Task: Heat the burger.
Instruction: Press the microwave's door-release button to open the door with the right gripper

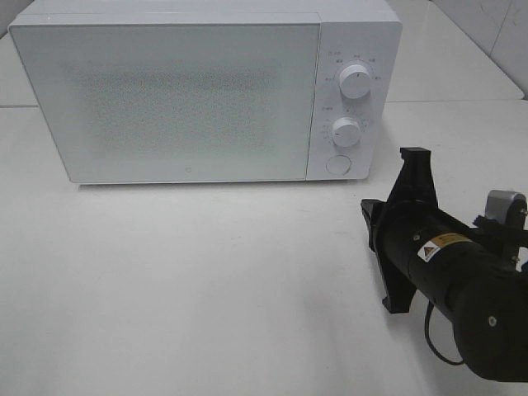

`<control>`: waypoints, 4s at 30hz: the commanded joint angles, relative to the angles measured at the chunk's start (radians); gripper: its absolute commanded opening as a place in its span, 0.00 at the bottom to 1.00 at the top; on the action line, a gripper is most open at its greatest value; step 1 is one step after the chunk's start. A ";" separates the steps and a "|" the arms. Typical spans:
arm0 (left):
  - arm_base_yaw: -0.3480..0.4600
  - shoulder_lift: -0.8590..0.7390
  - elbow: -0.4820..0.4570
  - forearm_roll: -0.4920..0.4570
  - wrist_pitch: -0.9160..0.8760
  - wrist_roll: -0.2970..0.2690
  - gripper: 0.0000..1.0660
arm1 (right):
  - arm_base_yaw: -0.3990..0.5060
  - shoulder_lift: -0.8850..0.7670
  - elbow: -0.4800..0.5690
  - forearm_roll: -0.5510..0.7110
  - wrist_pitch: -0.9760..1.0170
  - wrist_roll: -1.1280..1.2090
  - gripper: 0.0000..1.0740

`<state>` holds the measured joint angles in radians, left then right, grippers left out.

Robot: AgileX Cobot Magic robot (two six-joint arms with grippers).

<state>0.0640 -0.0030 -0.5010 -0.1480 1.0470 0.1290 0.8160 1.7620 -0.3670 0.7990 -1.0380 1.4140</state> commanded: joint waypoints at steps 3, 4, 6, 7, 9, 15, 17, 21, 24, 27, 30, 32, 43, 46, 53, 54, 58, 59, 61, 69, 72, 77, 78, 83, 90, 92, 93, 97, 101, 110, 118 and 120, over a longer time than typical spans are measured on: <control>-0.007 -0.023 0.004 -0.004 -0.008 -0.008 0.97 | -0.044 0.041 -0.063 -0.041 0.047 -0.032 0.00; -0.007 -0.023 0.004 -0.004 -0.008 -0.008 0.97 | -0.062 0.054 -0.085 -0.068 0.057 -0.034 0.00; -0.007 -0.023 0.004 -0.004 -0.008 -0.008 0.97 | -0.071 0.059 -0.097 -0.079 0.057 -0.034 0.00; -0.007 -0.023 0.004 -0.004 -0.008 -0.008 0.97 | -0.088 0.069 -0.119 -0.091 0.061 -0.042 0.00; -0.007 -0.023 0.004 -0.004 -0.008 -0.008 0.97 | -0.097 0.073 -0.129 -0.094 0.072 -0.048 0.00; -0.007 -0.023 0.004 -0.004 -0.008 -0.008 0.97 | -0.159 0.115 -0.188 -0.154 0.112 -0.056 0.00; -0.007 -0.023 0.004 -0.004 -0.008 -0.008 0.97 | -0.166 0.124 -0.195 -0.163 0.117 -0.056 0.00; -0.007 -0.023 0.004 -0.004 -0.008 -0.008 0.97 | -0.205 0.149 -0.241 -0.196 0.153 -0.055 0.00; -0.007 -0.023 0.004 -0.004 -0.008 -0.008 0.97 | -0.224 0.159 -0.264 -0.216 0.162 -0.056 0.00; -0.007 -0.023 0.004 -0.004 -0.008 -0.008 0.97 | -0.243 0.177 -0.293 -0.229 0.172 -0.058 0.00; -0.007 -0.023 0.004 -0.004 -0.008 -0.008 0.97 | -0.258 0.198 -0.320 -0.247 0.190 -0.058 0.00; -0.007 -0.023 0.004 -0.004 -0.008 -0.008 0.97 | -0.258 0.223 -0.346 -0.248 0.195 -0.058 0.00; -0.007 -0.023 0.004 -0.004 -0.008 -0.008 0.97 | -0.269 0.299 -0.425 -0.242 0.208 -0.058 0.00; -0.007 -0.023 0.004 -0.004 -0.008 -0.008 0.97 | -0.281 0.313 -0.443 -0.238 0.206 -0.065 0.00; -0.007 -0.023 0.004 -0.004 -0.008 -0.008 0.97 | -0.308 0.325 -0.478 -0.212 0.208 -0.108 0.01; -0.007 -0.023 0.004 -0.004 -0.008 -0.008 0.97 | -0.308 0.325 -0.478 -0.212 0.208 -0.108 0.01; -0.007 -0.023 0.004 -0.004 -0.008 -0.008 0.97 | -0.319 0.325 -0.485 -0.212 0.210 -0.111 0.00; -0.007 -0.023 0.004 -0.004 -0.008 -0.008 0.97 | -0.319 0.325 -0.485 -0.212 0.212 -0.111 0.00; -0.007 -0.023 0.004 -0.004 -0.008 -0.008 0.97 | -0.319 0.334 -0.485 -0.212 0.206 -0.106 0.00; -0.007 -0.023 0.004 -0.004 -0.008 -0.008 0.97 | -0.316 0.353 -0.525 -0.212 0.173 -0.105 0.01; -0.007 -0.023 0.004 -0.004 -0.008 -0.008 0.97 | -0.316 0.353 -0.535 -0.187 0.143 -0.124 0.01; -0.007 -0.023 0.004 -0.004 -0.008 -0.008 0.97 | -0.316 0.359 -0.555 -0.179 0.108 -0.130 0.01; -0.007 -0.023 0.004 -0.004 -0.008 -0.008 0.97 | -0.316 0.370 -0.566 -0.178 0.081 -0.132 0.01; -0.007 -0.023 0.004 -0.004 -0.008 -0.008 0.97 | -0.316 0.392 -0.604 -0.174 0.046 -0.140 0.01; -0.007 -0.023 0.004 -0.004 -0.008 -0.007 0.97 | -0.318 0.406 -0.651 -0.174 0.028 -0.157 0.01; -0.007 -0.023 0.004 -0.004 -0.008 -0.007 0.97 | -0.322 0.406 -0.654 -0.181 0.028 -0.159 0.01; -0.007 -0.023 0.004 -0.004 -0.008 -0.007 0.97 | -0.322 0.406 -0.654 -0.181 0.028 -0.159 0.01; -0.007 -0.023 0.004 -0.004 -0.008 -0.007 0.97 | -0.322 0.403 -0.650 -0.187 0.045 -0.161 0.02; -0.007 -0.023 0.004 -0.004 -0.008 -0.007 0.97 | -0.321 0.397 -0.644 -0.187 0.061 -0.161 0.02; -0.007 -0.023 0.004 -0.004 -0.008 -0.007 0.97 | -0.285 0.356 -0.559 -0.161 0.109 -0.149 0.02; -0.007 -0.023 0.004 -0.004 -0.008 -0.007 0.97 | -0.263 0.334 -0.513 -0.137 0.160 -0.131 0.02; -0.007 -0.023 0.004 -0.004 -0.008 -0.007 0.97 | -0.261 0.328 -0.505 -0.135 0.163 -0.138 0.02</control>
<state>0.0640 -0.0030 -0.5010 -0.1480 1.0470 0.1290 0.5480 2.1110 -0.8670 0.6870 -0.8370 1.2790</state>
